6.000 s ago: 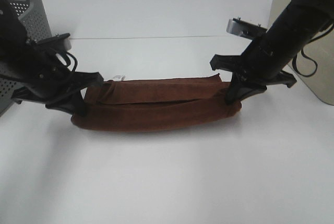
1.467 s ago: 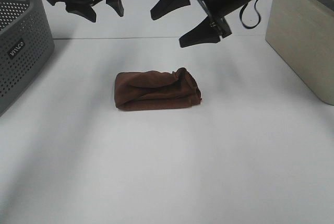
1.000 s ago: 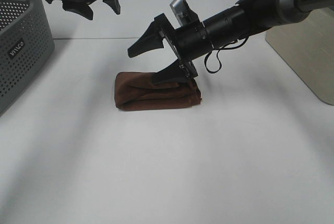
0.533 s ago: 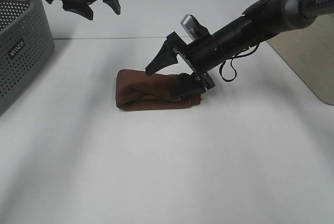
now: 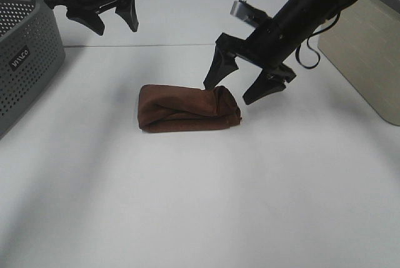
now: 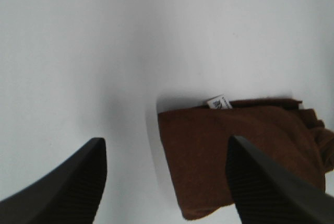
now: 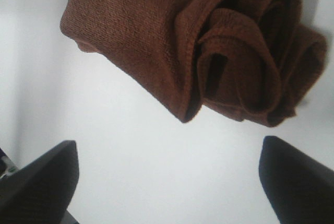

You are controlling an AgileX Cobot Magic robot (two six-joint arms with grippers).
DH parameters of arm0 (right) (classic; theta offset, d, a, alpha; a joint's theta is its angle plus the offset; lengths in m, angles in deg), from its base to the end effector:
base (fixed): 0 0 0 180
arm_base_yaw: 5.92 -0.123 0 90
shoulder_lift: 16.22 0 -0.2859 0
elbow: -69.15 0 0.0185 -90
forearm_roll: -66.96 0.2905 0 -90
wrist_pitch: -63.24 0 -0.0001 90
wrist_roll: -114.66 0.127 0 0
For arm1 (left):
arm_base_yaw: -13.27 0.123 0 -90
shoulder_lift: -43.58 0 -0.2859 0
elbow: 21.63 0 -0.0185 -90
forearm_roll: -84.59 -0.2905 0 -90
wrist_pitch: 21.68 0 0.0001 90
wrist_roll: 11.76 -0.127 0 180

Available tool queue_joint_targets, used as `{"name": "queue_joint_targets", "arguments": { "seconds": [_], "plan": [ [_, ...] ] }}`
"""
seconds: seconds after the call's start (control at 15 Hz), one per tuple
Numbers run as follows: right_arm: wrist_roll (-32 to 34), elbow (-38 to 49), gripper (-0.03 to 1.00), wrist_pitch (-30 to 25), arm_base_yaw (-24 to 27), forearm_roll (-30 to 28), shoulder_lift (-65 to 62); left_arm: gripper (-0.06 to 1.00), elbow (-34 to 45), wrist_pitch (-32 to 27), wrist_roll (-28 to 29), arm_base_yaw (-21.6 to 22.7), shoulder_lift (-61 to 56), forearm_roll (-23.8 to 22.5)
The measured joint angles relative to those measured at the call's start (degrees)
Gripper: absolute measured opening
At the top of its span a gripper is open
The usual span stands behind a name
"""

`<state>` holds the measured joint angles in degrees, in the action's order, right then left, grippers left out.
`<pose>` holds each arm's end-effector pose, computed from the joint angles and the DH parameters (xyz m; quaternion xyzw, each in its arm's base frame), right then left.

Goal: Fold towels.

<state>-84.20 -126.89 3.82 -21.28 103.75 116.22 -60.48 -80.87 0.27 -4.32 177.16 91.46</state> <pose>0.4457 0.1904 0.1142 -0.1351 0.9506 0.2762 0.0431 0.5146 -0.1768 0.2113 0.0289 0.9722 -0.1127 0.2032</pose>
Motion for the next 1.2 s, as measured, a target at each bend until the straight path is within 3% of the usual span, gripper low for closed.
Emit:
{"name": "queue_joint_targets", "arguments": {
  "seconds": [0.13, 0.2, 0.4, 0.67, 0.87, 1.2],
  "plan": [
    [3.50, 0.00, 0.88, -0.97, 0.00, -5.90, -5.44, 0.63, 0.00, -4.47, -1.38, 0.00, -1.89, -1.78],
    [7.45, 0.00, 0.88, -3.32, 0.00, -12.20, -10.66, 0.63, 0.00, -8.42, -1.78, 0.00, -5.39, -4.47],
    [13.92, 1.89, 0.88, -5.27, 0.00, -21.49, -18.11, 0.63, 0.00, -10.26, -3.21, 0.00, -11.75, -7.56],
    [17.19, 9.28, 0.88, -6.30, 0.00, -26.47, -28.30, 0.63, 2.64, -10.31, -3.90, 0.00, -21.43, -10.37],
    [17.36, 19.42, 0.88, -6.47, 0.00, -27.62, -39.25, 0.63, 12.43, -10.31, -4.24, 0.00, -32.60, -10.83],
    [17.36, 39.42, 0.88, -6.53, 0.00, -28.88, -61.48, 0.63, 39.88, -10.43, -4.30, 0.00, -55.86, -11.29]
  ]
}}
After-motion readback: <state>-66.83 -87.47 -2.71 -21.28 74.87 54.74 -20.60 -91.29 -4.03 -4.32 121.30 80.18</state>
